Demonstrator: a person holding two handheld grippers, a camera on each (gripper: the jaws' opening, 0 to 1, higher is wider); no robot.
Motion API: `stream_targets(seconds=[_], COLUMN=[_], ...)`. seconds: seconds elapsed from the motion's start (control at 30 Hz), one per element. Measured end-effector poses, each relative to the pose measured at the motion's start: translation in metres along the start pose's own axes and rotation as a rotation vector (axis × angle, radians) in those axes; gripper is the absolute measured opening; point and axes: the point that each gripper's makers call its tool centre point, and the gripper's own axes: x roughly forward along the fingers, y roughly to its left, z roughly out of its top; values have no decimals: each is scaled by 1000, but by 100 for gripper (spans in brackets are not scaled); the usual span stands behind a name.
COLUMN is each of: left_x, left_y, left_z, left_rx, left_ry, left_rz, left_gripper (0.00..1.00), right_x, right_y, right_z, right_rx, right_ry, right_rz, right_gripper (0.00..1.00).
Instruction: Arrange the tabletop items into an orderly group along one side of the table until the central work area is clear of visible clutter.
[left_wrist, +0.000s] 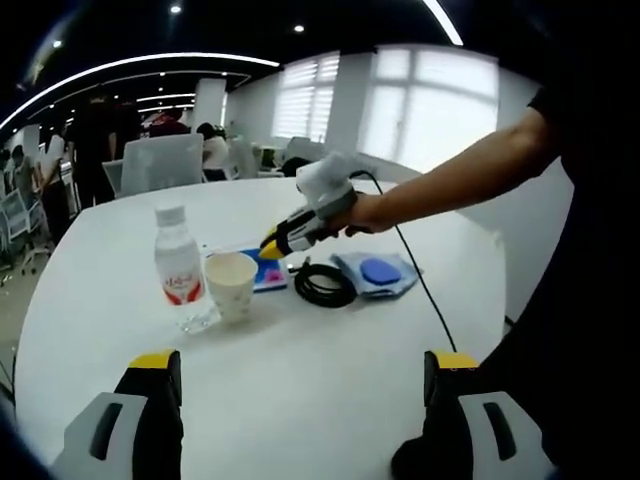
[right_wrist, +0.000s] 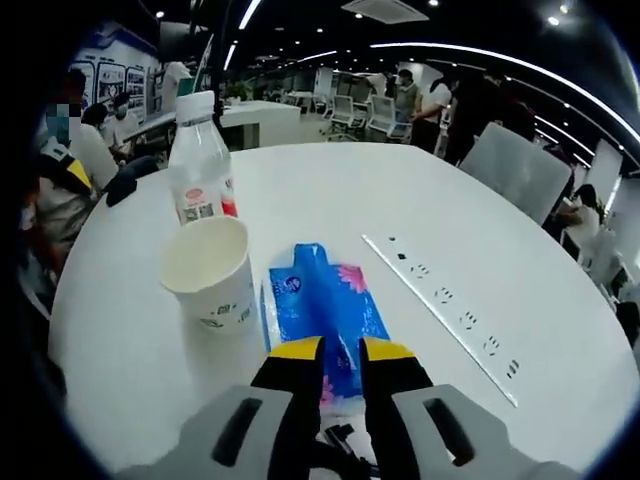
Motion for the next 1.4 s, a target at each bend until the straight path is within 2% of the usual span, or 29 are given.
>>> stream_targets(seconds=[0.2,0.37,0.57,0.77,1.07,1.23,1.4], left_x=[3,6,8,6,1,-2,-4], left_y=[3,3,0,-5,-18,-24,-28], left_z=[0,1,4,6,8,9,13], left_rx=[-11,-12,-8,1,15,31,51], left_ry=[1,2,-5,-16,-36,-43,-51], left_rz=[8,8,3,-3,-26,-40,-51], left_gripper=[100,100,100,100,100,100,100], right_x=[10,10,3,-9,-50,-70,-104], right_y=[-3,-2,-1,-9,-16,-26,-35], right_z=[-5,-6,-3,7,19,14,5], right_rx=[-20,-30,-32,-36,-45,-41,-10], right_ry=[8,6,-1,-32,-60,-62,-60], right_rz=[-2,7,13,-22,-87,-133,-180], right_gripper=[0,0,0,0,0,0,0])
